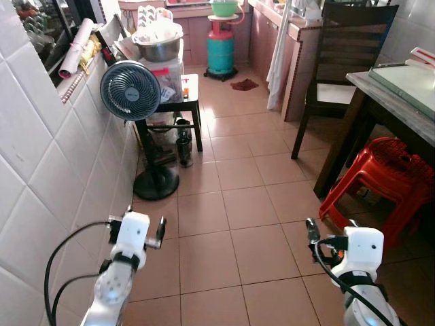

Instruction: Setting the table

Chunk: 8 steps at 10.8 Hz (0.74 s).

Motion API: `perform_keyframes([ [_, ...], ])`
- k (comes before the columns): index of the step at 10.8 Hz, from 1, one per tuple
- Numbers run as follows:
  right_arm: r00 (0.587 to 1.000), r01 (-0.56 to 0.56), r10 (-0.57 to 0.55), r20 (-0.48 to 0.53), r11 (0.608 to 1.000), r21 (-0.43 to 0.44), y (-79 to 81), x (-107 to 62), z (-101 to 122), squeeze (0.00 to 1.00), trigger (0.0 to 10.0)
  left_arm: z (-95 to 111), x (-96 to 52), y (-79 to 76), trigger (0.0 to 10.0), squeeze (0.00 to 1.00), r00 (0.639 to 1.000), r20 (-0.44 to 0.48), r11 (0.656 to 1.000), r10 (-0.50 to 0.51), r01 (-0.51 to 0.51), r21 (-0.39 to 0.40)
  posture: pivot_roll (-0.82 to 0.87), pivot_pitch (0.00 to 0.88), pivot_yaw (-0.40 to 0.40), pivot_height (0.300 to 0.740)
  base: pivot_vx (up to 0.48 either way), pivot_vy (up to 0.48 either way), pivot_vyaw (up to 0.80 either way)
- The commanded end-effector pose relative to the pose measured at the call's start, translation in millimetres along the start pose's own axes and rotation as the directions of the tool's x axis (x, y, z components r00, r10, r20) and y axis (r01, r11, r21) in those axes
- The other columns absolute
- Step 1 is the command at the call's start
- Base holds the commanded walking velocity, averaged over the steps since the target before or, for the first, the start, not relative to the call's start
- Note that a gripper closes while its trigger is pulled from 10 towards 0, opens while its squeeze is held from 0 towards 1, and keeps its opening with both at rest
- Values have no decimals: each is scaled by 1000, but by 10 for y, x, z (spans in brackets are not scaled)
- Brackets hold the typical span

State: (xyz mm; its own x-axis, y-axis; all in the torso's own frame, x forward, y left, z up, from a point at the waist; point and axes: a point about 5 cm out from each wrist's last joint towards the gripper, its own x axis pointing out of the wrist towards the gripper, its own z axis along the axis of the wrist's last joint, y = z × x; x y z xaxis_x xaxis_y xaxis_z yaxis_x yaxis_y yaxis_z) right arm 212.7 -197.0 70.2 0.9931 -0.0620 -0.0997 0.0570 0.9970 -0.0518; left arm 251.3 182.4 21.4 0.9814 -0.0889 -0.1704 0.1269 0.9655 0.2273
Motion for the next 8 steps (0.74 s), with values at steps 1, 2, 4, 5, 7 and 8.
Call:
perform_keyframes([
  [1, 999, -21, 21, 31, 1000, 0, 49, 38, 98, 0, 10000, 3, -7, 8, 10000, 0, 1000, -10, 1000, 11, -12, -29, -6, 0, 50, 740, 0, 0, 0],
  [2, 999, -31, 31, 44, 1000, -1, 87, 68, 138, 0, 10000, 60, 19, -73, 10000, 0, 1000, 13, 999, -6, 6, -50, -6, 0, 50, 740, 0, 0, 0],
  [4, 998, -48, 49, 41, 999, -19, 86, 70, 142, 0, 10000, 191, 76, -165, 10000, 0, 997, 61, 998, -40, 42, -38, -7, 0, 43, 740, 0, 0, 0],
  [5, 998, -51, 51, 30, 998, -31, 53, 59, 123, 0, 10000, 210, 76, -178, 10000, 0, 996, 71, 998, -48, 50, -32, -7, 0, 42, 740, 0, 0, 0],
  [7, 999, -38, 39, 37, 999, -34, 21, 83, 152, 0, 10000, 181, 61, -173, 10000, 0, 998, 54, 998, -38, 41, -52, -11, 0, 41, 740, 0, 0, -800],
  [8, 998, -40, 42, 38, 999, -31, 44, 92, 156, 0, 10000, 191, 74, -188, 10000, 0, 998, 52, 996, -42, 46, -74, -11, 0, 40, 740, 0, 0, -800],
])
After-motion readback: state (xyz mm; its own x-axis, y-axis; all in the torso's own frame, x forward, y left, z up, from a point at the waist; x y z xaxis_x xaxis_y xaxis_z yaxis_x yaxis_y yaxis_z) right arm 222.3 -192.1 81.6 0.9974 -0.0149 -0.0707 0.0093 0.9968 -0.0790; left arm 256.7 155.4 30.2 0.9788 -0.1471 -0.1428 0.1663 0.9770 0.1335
